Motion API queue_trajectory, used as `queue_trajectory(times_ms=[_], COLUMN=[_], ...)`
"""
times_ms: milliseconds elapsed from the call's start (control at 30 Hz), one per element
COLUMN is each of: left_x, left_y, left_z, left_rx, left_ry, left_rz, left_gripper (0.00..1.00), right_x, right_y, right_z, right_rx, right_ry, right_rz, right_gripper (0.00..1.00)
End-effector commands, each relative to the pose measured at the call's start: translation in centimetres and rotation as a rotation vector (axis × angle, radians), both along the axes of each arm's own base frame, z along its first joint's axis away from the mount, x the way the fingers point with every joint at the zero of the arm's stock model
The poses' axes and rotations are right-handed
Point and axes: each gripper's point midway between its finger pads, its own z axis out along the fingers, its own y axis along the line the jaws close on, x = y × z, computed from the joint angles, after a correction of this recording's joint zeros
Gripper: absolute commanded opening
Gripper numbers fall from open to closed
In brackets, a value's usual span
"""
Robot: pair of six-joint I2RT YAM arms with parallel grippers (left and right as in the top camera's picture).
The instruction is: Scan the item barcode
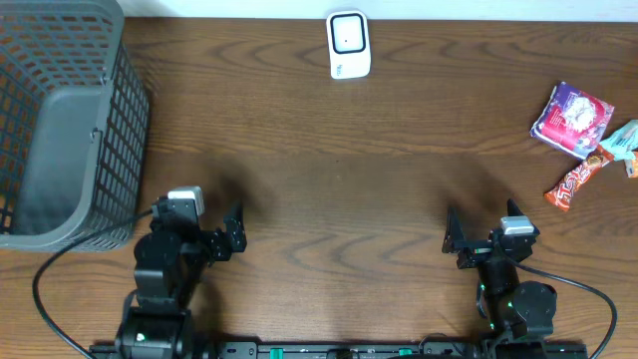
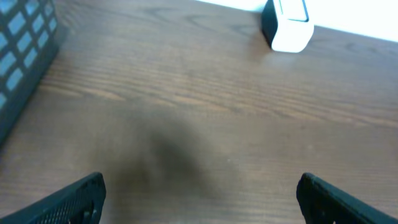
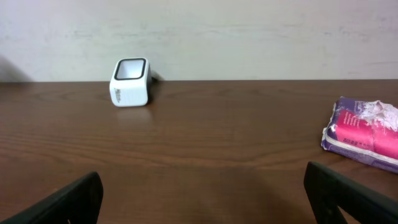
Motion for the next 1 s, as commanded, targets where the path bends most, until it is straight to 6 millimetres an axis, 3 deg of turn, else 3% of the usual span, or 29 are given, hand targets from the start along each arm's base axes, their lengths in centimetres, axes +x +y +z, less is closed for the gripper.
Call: queue_trajectory(times_ms=[0,300,500,967], left_x=[-0.2,-1.3,-1.6,-0.9], left_y=[-0.4,-0.3,-0.3,-0.2], left_z=[1.3,4.4,4.5,4.3], left_rx=[-0.002,-0.013,-0.008,0.014], left_ry=[-0.091,-0.252,-0.270,-0.488], left_rz=[-0.029,-0.029,-0.031,-0.033], left_gripper=[0.98,0.98,0.98,0.98], right_x=[0.0,0.0,0.0,0.0], right_y=[-0.3,-0.3,-0.3,-0.3], right_z=[0.0,0.0,0.0,0.0], right_rx=[0.002,0.002,0.002,0.002], right_ry=[-0.001,-0.001,-0.001,-0.001], right_rz=[-0.013,-0.012,-0.012,-0.013], right_gripper=[0.99,0.99,0.99,0.99])
